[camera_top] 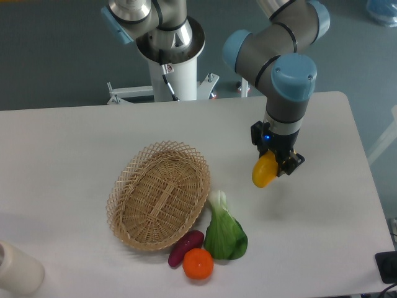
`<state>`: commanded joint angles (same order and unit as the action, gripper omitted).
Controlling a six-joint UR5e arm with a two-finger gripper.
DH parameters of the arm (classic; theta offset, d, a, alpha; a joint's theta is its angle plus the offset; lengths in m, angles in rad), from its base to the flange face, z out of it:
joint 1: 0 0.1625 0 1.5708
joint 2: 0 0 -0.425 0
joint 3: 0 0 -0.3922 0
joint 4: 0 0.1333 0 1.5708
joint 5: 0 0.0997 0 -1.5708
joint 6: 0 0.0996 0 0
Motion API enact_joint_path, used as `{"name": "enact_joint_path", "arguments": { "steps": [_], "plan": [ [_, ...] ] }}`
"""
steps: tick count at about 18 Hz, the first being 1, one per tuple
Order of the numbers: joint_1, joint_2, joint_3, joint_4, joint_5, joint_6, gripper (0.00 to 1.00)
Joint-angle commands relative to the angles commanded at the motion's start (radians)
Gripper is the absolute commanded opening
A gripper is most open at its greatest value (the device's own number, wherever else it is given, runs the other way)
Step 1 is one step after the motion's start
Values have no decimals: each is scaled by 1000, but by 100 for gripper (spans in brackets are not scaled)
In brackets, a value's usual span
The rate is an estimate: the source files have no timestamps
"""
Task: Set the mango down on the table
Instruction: 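Lower the held yellow mango toward the table with the gripper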
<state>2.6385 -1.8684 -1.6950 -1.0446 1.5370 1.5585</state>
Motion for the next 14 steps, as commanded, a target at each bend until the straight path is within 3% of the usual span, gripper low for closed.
{"name": "enact_joint_path", "arguments": {
  "steps": [9,14],
  "plan": [
    [12,-2,-46,14,3,23,38],
    [70,24,-124,20,3,174,37]
  ]
}}
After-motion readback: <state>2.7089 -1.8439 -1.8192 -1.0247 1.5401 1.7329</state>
